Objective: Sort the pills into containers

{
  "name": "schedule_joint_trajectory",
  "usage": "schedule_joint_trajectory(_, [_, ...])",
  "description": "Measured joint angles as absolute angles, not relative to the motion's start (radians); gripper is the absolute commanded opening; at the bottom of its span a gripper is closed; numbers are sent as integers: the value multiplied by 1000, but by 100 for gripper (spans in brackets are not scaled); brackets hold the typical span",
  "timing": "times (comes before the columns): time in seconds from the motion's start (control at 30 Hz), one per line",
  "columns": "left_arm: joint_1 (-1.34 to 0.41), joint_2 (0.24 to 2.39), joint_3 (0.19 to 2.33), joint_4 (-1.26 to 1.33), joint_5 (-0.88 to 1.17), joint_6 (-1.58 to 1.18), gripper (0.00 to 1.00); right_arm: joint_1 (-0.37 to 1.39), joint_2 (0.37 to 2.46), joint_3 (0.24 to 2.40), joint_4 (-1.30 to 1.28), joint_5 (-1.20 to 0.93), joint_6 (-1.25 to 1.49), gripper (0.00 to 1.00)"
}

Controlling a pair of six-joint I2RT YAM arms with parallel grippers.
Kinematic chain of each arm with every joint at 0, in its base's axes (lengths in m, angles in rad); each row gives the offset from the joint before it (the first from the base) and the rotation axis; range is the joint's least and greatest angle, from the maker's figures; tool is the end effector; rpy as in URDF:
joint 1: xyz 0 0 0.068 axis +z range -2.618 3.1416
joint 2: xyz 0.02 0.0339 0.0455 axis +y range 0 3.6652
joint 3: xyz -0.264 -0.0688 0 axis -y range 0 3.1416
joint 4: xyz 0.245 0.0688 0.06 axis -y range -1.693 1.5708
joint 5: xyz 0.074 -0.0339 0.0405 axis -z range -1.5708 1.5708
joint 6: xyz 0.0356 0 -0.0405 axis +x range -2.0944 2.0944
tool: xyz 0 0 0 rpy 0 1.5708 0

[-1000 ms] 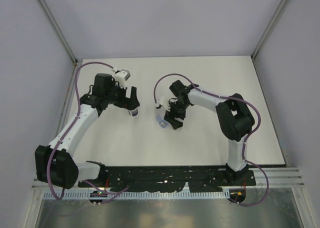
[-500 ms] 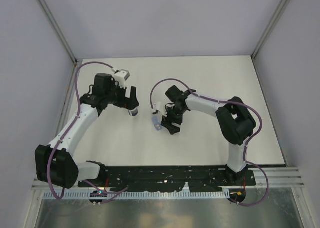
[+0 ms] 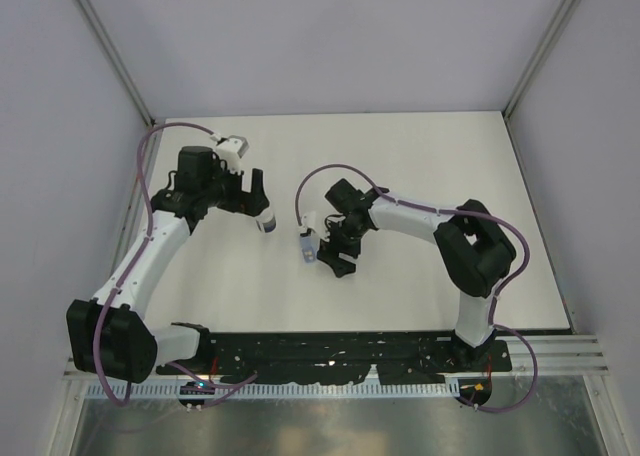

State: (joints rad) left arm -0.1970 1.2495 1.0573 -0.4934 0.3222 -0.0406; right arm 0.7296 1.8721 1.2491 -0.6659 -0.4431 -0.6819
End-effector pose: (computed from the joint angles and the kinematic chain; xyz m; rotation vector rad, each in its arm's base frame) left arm 0.2645 -0.0643 0.3079 0.3491 2.2332 -0.4903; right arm 0.2596 0.2526 0.1694 -1.8866 2.0757 0.6408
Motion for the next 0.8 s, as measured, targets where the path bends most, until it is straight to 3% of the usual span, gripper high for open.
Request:
schedule_joint_trajectory(0.37, [-185, 1250, 1057, -511, 323, -39, 100, 783, 1845, 1240, -658, -445, -657, 77])
schedule_joint_trajectory(0.8, [-143, 1225, 1057, -515, 324, -36, 100, 792, 1759, 1234, -604, -300, -652, 78])
